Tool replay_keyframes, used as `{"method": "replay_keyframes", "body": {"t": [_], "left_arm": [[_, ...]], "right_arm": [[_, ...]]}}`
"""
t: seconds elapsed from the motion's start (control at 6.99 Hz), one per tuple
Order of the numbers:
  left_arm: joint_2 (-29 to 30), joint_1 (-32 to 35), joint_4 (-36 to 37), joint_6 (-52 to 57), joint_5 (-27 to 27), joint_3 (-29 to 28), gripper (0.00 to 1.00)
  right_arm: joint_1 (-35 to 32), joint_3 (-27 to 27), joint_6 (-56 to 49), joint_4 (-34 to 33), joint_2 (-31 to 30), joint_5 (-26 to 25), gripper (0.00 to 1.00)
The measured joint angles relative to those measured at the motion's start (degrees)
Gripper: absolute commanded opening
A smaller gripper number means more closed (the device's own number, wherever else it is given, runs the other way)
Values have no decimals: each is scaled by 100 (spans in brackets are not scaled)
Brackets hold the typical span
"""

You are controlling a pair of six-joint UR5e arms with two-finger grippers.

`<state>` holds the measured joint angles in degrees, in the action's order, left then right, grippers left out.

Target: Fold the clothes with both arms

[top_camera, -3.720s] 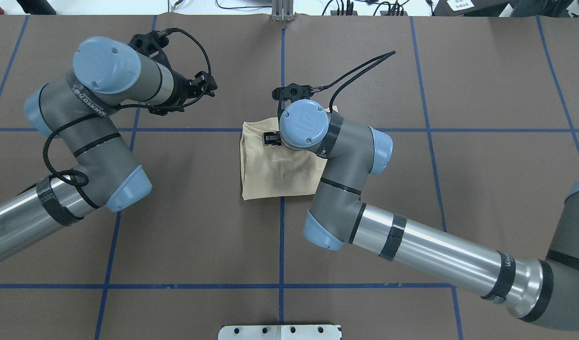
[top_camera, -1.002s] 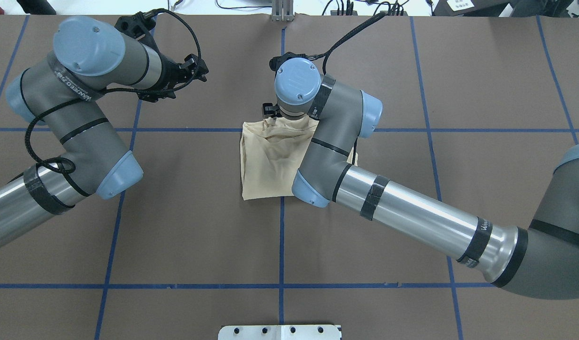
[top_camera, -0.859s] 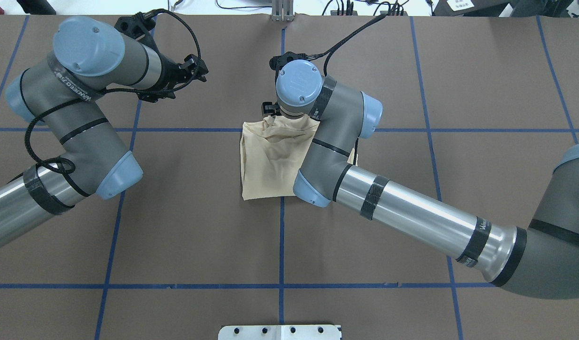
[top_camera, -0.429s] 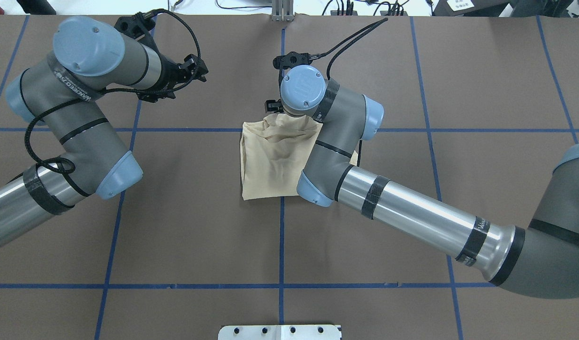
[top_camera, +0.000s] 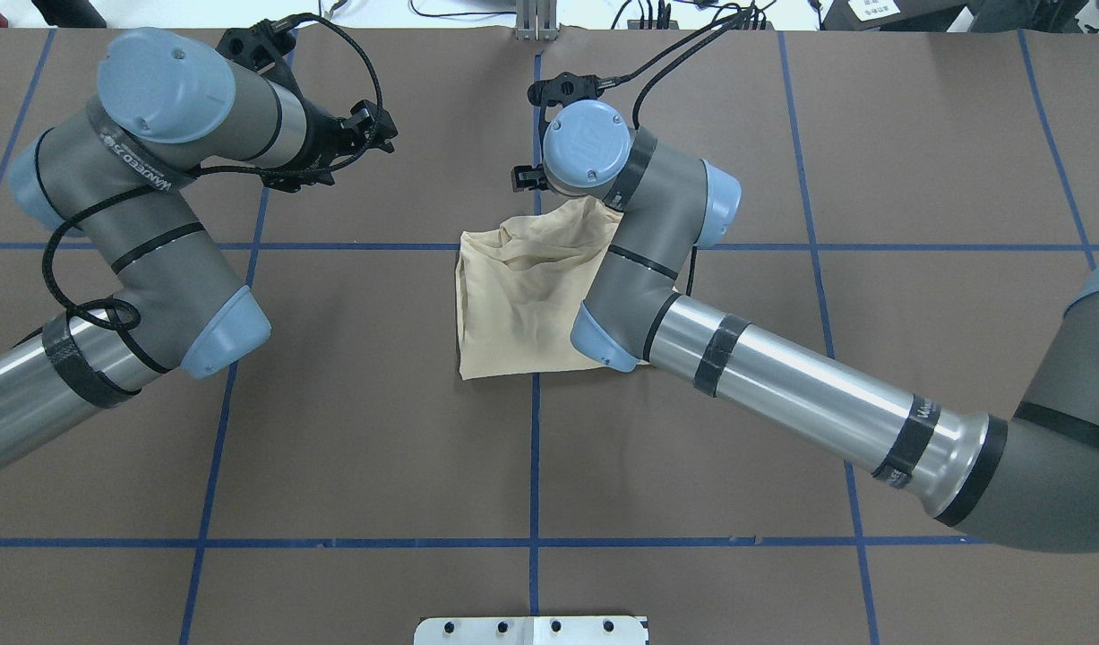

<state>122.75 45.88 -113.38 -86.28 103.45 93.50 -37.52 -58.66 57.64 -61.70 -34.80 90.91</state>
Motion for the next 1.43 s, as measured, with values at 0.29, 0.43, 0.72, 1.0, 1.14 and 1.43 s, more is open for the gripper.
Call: {"method": "replay_keyframes", "body": {"t": [0.29,0.43,0.72,1.0,1.14,1.43], "left_arm": [[-251,2,12,166,34,462,99],[-606,26,45,605,128,977,100],[-1528,103,99,1484,229,2081,100],[-2037,363,114,1776,203,2412,100],[-2232,596,102,2365,207,2420,100],[-2591,1472,75,4209,337,2253,100]], "right_arm": [[-539,-854,-205,-487,-407,804,100],[-832,-1510,-474,-1031,-722,1158,100],[-1582,-2952,-1859,-2437,-1427,1902,100],[-2299,-4189,-2681,-3182,-2345,2438,100],[-2797,-4396,-2954,-3310,-2746,2874,100],[-3673,-4381,-4144,-3412,-3377,3450,100]]}}
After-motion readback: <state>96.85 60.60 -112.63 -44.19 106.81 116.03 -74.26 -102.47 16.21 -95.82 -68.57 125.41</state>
